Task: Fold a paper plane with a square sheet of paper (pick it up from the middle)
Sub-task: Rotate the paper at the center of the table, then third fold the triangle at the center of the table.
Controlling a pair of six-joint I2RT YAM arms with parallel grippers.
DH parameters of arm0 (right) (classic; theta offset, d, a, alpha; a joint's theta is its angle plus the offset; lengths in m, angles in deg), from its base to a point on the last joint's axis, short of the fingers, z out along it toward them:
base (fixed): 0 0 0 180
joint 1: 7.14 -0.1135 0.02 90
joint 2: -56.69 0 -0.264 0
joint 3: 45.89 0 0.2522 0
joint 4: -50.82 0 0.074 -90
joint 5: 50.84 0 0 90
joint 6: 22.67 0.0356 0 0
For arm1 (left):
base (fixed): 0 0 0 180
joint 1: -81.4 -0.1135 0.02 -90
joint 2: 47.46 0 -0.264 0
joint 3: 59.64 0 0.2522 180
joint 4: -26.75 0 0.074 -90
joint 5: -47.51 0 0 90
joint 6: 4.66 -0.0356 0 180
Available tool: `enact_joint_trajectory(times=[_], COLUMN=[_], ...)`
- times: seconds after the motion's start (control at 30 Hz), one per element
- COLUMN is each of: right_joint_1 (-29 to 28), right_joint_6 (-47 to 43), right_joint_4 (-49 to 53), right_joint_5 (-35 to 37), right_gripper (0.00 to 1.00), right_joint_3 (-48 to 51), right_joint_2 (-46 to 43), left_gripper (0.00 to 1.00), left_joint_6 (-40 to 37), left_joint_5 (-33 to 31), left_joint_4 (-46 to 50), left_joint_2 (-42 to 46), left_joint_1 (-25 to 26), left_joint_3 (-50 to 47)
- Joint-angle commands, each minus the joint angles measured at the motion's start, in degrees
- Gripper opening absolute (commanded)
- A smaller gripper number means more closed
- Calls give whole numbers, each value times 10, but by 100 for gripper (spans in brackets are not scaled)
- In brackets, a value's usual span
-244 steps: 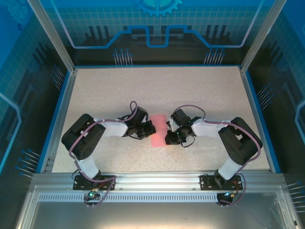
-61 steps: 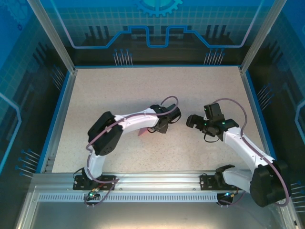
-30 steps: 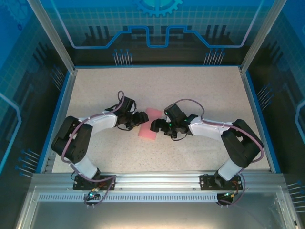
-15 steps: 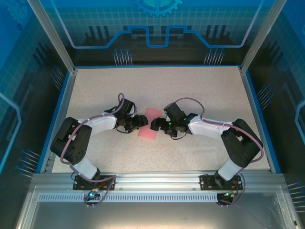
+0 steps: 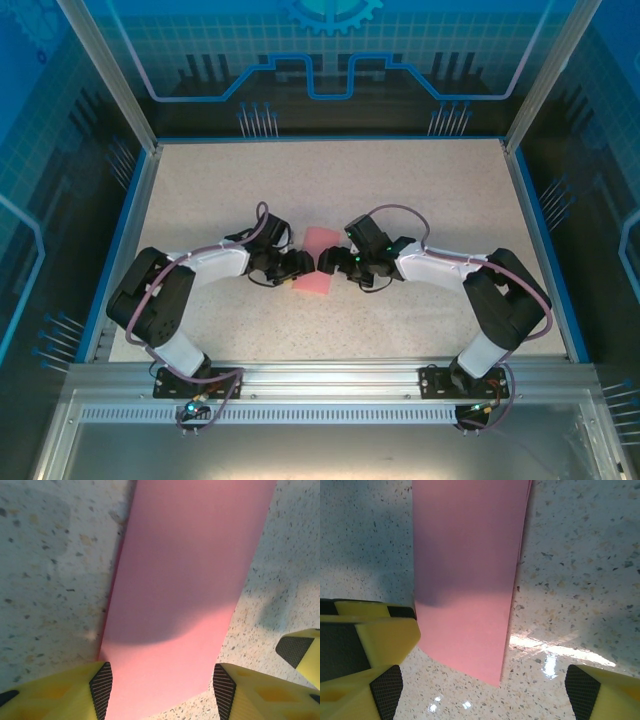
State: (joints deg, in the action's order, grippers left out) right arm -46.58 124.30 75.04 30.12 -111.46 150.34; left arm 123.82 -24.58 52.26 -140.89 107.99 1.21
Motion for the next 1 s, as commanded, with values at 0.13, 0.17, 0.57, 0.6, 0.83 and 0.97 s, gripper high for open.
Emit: enact_joint_trajectory(times=[0.13, 0.17, 0.57, 0.6, 0.83, 0.97], right_joint_1=[11, 12, 14, 14, 14, 11], right_joint_6=[-4, -3, 9, 10, 11, 14], right_joint_4=[11, 12, 3, 2, -9, -18], right_joint_5=[11, 12, 22, 21, 9, -8], right_gripper=[88, 88, 87, 87, 80, 74], right_joint_3=[21, 28, 57, 57, 57, 52], right_joint_2=[-22, -26, -51, -51, -46, -36], left_gripper=[61, 61, 57, 55, 37, 33], left_joint_6=[5, 12, 27, 24, 9, 3], left_joint_5=[25, 29, -8, -13, -44, -67], left_joint_4=[10, 3, -17, -18, -21, -17], left_joint_2=[-3, -4, 55, 51, -12, -50], left_joint_1=[30, 35, 35, 33, 15, 8], left_joint_3=[-7, -9, 12, 17, 61, 86])
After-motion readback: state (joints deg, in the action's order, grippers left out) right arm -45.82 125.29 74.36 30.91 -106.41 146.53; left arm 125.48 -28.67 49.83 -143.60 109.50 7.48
